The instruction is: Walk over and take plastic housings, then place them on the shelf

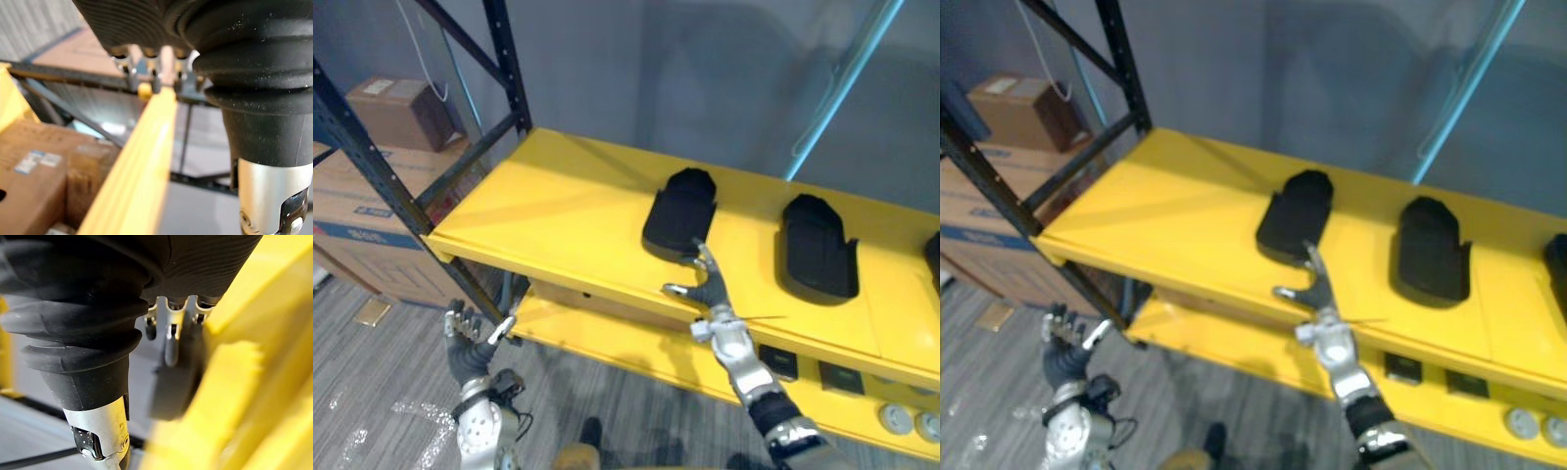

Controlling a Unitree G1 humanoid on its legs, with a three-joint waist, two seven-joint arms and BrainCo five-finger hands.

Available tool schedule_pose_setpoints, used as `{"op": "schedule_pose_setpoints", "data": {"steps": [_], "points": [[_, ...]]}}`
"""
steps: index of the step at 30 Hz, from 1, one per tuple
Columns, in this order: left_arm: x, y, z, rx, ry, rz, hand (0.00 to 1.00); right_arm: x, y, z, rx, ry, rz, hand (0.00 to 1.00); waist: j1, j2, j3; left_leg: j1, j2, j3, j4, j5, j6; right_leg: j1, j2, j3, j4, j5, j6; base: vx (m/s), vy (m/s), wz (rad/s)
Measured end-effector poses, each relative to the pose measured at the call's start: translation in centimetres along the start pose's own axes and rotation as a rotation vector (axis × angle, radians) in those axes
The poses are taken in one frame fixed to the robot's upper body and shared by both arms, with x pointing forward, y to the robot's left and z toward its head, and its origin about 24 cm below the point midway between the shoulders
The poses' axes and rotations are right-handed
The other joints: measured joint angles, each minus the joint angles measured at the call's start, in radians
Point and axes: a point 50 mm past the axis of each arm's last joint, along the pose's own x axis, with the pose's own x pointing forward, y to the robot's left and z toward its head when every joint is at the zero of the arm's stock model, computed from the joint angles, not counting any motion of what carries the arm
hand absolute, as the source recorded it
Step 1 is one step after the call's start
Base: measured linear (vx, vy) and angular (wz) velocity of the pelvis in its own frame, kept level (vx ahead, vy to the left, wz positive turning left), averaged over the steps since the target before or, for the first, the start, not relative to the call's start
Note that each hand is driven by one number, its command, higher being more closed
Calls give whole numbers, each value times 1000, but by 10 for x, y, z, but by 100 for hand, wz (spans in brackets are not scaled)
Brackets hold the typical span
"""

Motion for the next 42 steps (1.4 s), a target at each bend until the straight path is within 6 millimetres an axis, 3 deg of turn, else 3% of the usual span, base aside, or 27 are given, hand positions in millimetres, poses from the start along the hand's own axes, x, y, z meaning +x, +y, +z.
{"op": "schedule_pose_setpoints", "data": {"steps": [1,6,8,10,12,15,18,20,23,27,36,42], "points": [[0,2,0,1,1,7,0,-1,1,6,9,-28,8,0,-4,0,0,0,0,1,0,0,0,-1,-1,1,0,0,0,5,8,-6],[-4,9,0,3,-8,37,0,-16,-2,72,135,-333,28,0,-43,-6,-5,2,7,53,0,-12,0,-32,-4,55,2,-1,-1,7,14,-28],[-3,8,0,1,-9,35,0,-24,-15,85,179,-393,-31,0,-61,-13,-10,3,8,65,0,-12,3,-39,-6,68,5,0,0,29,6,-23],[-3,10,-2,5,-2,45,0,-31,-31,86,207,-398,-118,0,-76,-22,-25,3,12,88,1,-13,2,-53,-6,92,16,7,8,41,2,-33],[-3,11,-11,17,38,55,0,-45,-54,72,204,-326,-257,0,-109,-23,-28,17,13,110,1,-18,2,-54,-8,116,19,11,8,28,1,-28],[-4,14,-24,34,94,79,0,-66,-67,51,217,-193,-373,0,-128,-14,-36,29,16,136,0,-25,3,-56,-8,140,22,11,8,-5,8,-29],[-11,22,-43,69,189,122,0,-100,-79,21,228,-2,-526,0,-162,12,-56,39,20,167,0,-32,3,-70,-9,177,32,10,8,-5,11,-34],[-15,27,-58,96,259,138,0,-127,-86,-10,221,178,-626,0,-170,28,-65,48,28,196,0,-37,-1,-81,-4,211,31,11,6,-23,3,-39],[-28,36,-91,163,421,157,0,-162,-81,-57,189,459,-690,0,-188,34,-71,78,37,220,0,-51,-9,-65,2,233,30,4,0,-25,-11,-27],[-57,44,-128,256,640,144,0,-193,-65,-89,168,685,-701,0,-186,45,-72,95,48,262,0,-62,-10,-71,9,266,27,2,2,-2,2,-31],[-72,55,-141,293,729,186,0,-186,-43,-104,183,771,-631,0,-183,39,-65,115,54,309,0,-86,-26,-70,6,268,14,4,2,53,9,-16],[-74,53,-146,330,761,139,0,-177,-38,-102,173,759,-700,0,-183,28,-48,146,71,369,0,-107,-48,-69,20,315,17,13,5,128,-1,-28]]}}
